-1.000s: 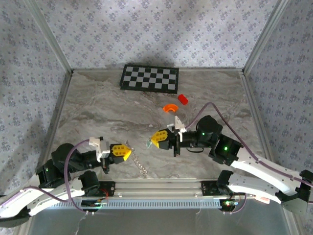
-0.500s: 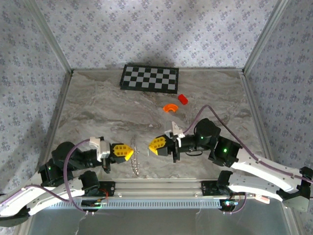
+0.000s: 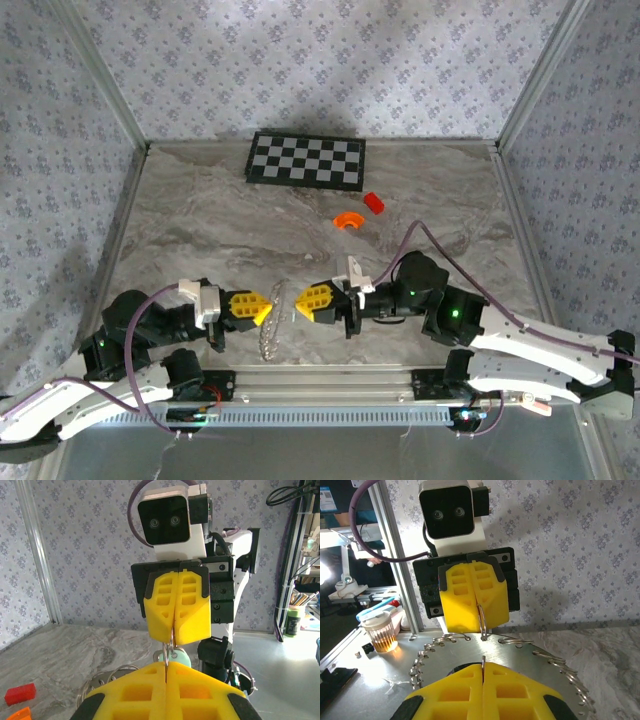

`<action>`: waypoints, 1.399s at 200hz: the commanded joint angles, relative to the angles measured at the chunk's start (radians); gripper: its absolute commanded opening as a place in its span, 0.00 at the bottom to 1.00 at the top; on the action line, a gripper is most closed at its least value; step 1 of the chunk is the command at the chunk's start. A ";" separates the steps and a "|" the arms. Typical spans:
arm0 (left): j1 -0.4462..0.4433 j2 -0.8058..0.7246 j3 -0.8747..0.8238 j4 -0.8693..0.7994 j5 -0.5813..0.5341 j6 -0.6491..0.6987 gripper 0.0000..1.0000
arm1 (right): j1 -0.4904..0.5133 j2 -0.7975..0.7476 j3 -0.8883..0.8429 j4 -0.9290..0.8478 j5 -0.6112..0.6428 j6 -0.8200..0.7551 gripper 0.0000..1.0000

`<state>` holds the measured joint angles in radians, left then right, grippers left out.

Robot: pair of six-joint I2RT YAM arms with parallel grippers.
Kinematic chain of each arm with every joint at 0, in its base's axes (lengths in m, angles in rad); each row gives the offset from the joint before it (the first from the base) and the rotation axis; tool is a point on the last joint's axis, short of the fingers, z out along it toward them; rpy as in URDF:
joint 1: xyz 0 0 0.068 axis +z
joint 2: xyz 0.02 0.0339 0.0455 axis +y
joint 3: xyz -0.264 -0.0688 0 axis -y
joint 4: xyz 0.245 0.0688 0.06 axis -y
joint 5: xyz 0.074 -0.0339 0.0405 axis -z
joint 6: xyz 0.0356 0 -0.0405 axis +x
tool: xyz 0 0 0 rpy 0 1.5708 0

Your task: Put the keys on the keyring

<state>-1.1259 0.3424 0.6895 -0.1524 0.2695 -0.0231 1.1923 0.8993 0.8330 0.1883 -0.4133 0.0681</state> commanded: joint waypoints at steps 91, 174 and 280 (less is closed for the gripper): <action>0.002 0.001 -0.011 0.069 -0.010 0.012 0.00 | 0.039 0.026 0.037 0.069 0.077 -0.053 0.00; 0.002 0.000 -0.011 0.065 -0.020 0.013 0.00 | 0.041 0.045 0.047 0.076 0.070 -0.057 0.00; 0.002 0.002 -0.013 0.065 -0.028 0.014 0.00 | 0.043 0.039 0.042 0.092 0.070 -0.058 0.00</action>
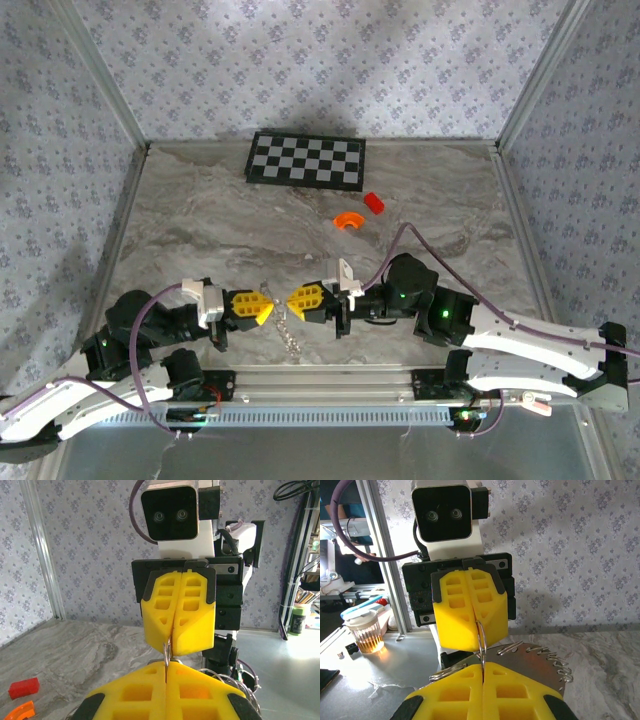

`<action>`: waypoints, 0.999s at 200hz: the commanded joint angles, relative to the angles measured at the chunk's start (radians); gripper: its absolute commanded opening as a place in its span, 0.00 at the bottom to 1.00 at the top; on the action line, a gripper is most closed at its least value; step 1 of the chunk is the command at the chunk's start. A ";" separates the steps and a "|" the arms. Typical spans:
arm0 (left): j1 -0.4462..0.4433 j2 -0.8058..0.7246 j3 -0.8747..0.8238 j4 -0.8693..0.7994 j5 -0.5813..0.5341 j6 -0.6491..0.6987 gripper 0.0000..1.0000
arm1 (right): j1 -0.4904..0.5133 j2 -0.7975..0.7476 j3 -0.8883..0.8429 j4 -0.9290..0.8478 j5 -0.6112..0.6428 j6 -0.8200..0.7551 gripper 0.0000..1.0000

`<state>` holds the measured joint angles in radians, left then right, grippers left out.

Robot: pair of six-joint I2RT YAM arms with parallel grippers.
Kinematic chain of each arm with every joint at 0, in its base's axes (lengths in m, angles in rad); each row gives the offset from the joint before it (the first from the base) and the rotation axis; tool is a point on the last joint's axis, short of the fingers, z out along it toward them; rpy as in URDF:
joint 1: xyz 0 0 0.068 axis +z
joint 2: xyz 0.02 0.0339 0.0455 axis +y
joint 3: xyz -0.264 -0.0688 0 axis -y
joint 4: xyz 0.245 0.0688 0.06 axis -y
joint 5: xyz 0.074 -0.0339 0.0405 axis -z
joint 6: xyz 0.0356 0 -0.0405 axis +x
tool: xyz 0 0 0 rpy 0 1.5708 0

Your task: Put the keys on the keyring

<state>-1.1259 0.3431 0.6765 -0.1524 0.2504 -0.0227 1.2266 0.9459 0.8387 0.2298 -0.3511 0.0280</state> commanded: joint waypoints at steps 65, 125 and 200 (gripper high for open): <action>0.002 -0.003 0.002 0.054 -0.014 0.014 0.00 | 0.008 -0.010 0.035 0.051 0.003 -0.022 0.00; 0.002 -0.007 -0.007 0.054 -0.019 0.014 0.00 | 0.008 -0.001 0.040 0.046 -0.008 -0.028 0.00; 0.002 -0.011 0.001 0.045 -0.022 0.013 0.00 | 0.021 0.001 0.055 0.019 -0.020 -0.068 0.00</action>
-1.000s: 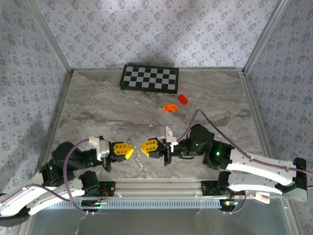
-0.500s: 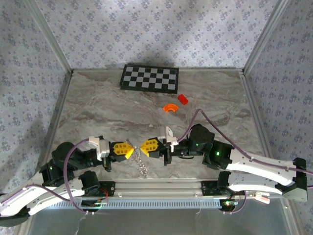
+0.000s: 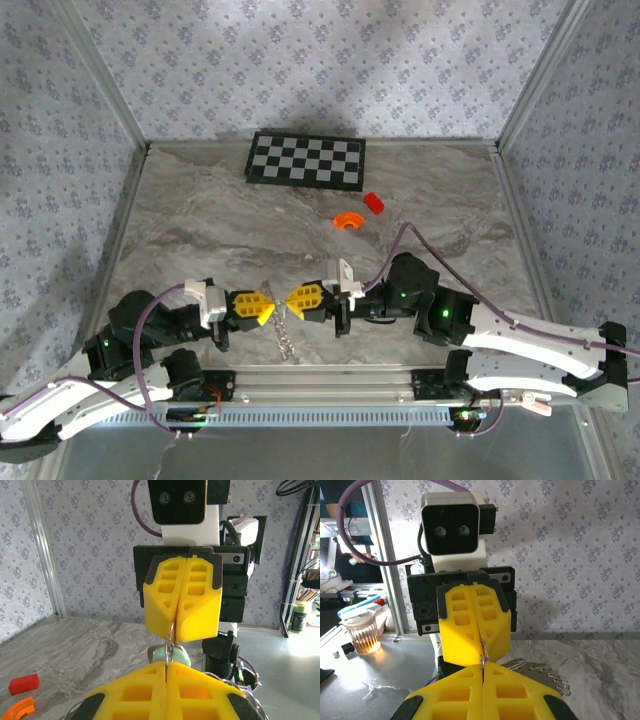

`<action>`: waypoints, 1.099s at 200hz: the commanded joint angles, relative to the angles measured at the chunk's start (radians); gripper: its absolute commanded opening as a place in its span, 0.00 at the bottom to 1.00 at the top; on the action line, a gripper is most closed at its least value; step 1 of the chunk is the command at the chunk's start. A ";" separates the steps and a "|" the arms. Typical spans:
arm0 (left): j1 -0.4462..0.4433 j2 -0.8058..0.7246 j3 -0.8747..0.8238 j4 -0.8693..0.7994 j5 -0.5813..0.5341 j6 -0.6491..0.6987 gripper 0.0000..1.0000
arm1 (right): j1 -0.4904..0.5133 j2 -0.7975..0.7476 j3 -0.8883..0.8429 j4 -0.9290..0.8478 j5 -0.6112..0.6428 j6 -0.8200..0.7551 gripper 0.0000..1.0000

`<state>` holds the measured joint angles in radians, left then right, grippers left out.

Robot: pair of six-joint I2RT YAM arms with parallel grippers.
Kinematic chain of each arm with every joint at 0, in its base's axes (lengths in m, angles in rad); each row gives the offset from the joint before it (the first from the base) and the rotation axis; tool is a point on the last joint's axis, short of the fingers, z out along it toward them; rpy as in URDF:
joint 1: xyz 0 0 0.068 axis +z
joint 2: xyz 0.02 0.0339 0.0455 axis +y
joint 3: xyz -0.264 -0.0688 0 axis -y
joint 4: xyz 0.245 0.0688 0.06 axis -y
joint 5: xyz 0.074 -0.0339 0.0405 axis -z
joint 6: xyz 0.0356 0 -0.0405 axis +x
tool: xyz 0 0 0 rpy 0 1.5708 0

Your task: Put the keys on the keyring

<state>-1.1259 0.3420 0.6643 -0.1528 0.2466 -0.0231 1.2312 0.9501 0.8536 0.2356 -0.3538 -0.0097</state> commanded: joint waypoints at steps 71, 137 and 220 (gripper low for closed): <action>0.002 -0.007 0.019 0.040 -0.012 0.011 0.00 | 0.032 -0.005 0.037 0.019 -0.014 -0.062 0.00; 0.002 -0.007 0.016 0.043 -0.010 0.013 0.00 | 0.037 -0.002 0.033 0.022 -0.004 -0.072 0.00; 0.002 -0.007 0.015 0.042 -0.003 0.010 0.00 | 0.040 0.003 0.033 0.005 0.018 -0.088 0.00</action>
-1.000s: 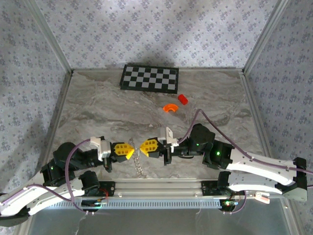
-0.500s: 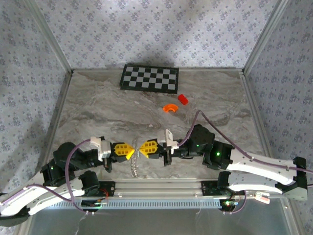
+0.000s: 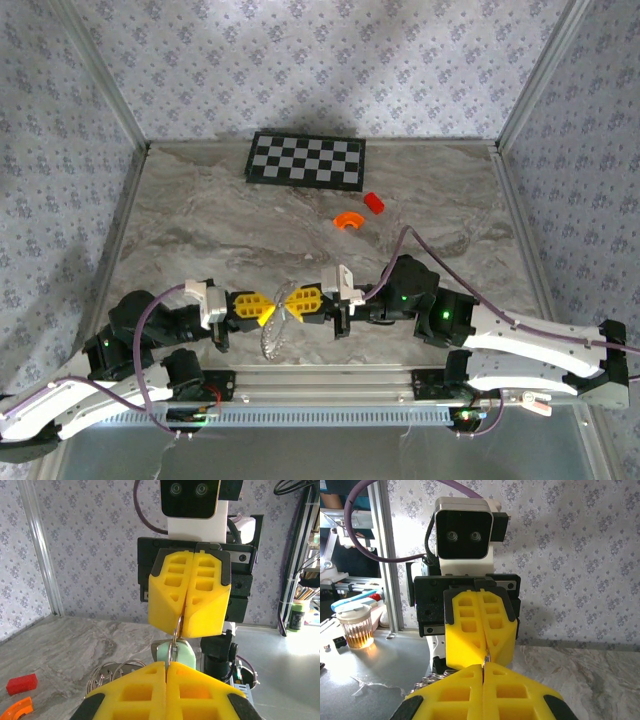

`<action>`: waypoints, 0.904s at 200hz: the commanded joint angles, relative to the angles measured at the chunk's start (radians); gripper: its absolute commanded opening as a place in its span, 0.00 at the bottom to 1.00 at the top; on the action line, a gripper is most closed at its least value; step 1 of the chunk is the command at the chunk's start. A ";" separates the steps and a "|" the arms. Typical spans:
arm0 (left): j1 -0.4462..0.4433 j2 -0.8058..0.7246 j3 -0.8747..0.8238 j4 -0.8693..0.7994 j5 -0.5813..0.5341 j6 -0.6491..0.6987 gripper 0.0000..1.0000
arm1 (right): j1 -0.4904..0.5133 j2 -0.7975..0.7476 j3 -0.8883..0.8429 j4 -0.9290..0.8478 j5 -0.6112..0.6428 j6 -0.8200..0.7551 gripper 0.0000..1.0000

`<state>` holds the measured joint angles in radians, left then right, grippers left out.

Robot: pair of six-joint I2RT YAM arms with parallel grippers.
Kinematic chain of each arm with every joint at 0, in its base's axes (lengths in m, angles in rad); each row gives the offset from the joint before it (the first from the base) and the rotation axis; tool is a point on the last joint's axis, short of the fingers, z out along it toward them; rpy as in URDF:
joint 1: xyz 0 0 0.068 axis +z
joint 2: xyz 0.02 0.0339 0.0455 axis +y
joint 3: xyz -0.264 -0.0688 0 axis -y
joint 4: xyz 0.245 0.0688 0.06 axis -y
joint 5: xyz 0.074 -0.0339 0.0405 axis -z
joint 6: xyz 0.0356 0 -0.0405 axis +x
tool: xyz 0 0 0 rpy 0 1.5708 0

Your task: Put the keys on the keyring

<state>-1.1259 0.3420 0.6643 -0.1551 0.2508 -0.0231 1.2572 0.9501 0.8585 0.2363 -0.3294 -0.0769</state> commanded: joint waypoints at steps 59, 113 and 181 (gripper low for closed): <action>0.002 -0.012 0.013 0.045 -0.008 0.009 0.00 | 0.022 0.005 0.036 -0.020 -0.005 -0.033 0.00; 0.002 -0.013 0.014 0.037 -0.011 0.006 0.00 | 0.028 0.006 0.046 -0.031 -0.011 -0.044 0.00; 0.002 -0.007 0.019 0.023 -0.022 -0.001 0.00 | 0.035 0.006 0.057 -0.064 -0.016 -0.062 0.00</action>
<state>-1.1259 0.3412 0.6643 -0.1608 0.2508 -0.0238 1.2724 0.9592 0.8742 0.1978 -0.3183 -0.1211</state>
